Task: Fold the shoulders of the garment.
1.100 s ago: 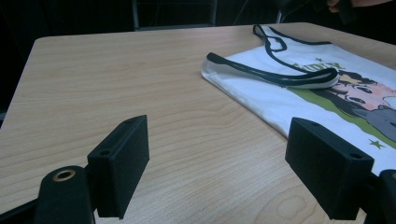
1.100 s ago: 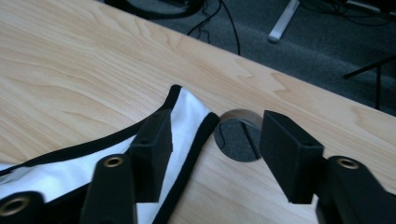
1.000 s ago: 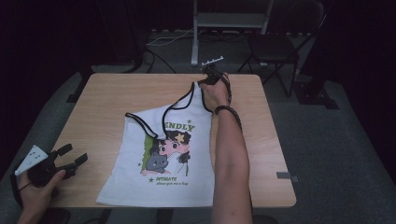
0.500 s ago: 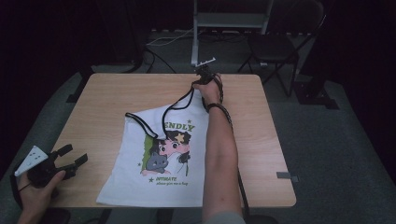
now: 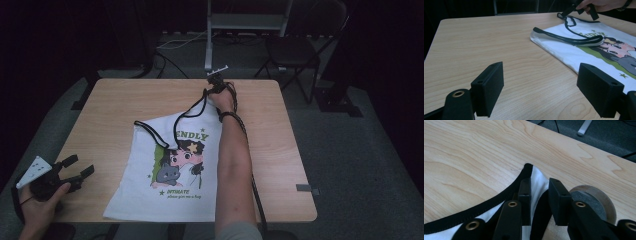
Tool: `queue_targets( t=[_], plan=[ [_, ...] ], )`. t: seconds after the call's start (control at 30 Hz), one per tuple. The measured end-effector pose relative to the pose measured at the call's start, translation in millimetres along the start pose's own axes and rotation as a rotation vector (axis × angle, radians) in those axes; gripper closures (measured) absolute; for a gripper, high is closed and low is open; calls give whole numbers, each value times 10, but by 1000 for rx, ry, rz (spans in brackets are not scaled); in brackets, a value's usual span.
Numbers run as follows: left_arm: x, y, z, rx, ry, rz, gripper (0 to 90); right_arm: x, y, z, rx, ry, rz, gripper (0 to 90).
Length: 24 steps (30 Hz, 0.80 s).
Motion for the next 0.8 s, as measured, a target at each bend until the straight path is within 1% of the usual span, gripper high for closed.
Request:
queue_targets(
  t=[0.07, 0.13, 0.2, 0.3, 0.37, 0.53, 0.6, 0.67, 0.8],
  plan=[
    [1, 0, 0, 5, 1, 4, 212, 0, 2, 1, 1, -5, -2, 778],
    [2, -1, -3, 6, 1, 5, 212, -3, 7, -3, 14, -18, -10, 802],
    [1, -1, -5, 6, 1, 4, 212, -13, 10, 3, 23, -32, -16, 813],
    [0, -1, -6, 9, 1, 2, 212, -52, -2, 10, 26, -39, -32, 818],
    [0, -1, -7, 10, 2, 3, 212, -97, -15, 22, 30, -47, -46, 821],
    [-1, -1, -9, 10, 3, 1, 212, -239, -25, 71, 12, -71, -70, 820],
    [-1, -2, -12, 11, 3, 3, 212, -296, -15, 90, 2, -77, -83, 820],
    [-4, -1, -18, 12, 5, 4, 212, -365, -1, 116, 5, -90, -99, 820],
    [1, -4, -31, 19, 6, 6, 212, -490, 48, 191, -11, -112, -114, 821]
  ],
)
Point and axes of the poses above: each handheld gripper's, and its own axes: x roughly forward along the jaws, y roughly out of its underside, z roughly to its left, the point moved 2 cm from there along x, roughly forward along the jaws, and after that the axes turned 6 degrees about x, right-handed, at the moved point
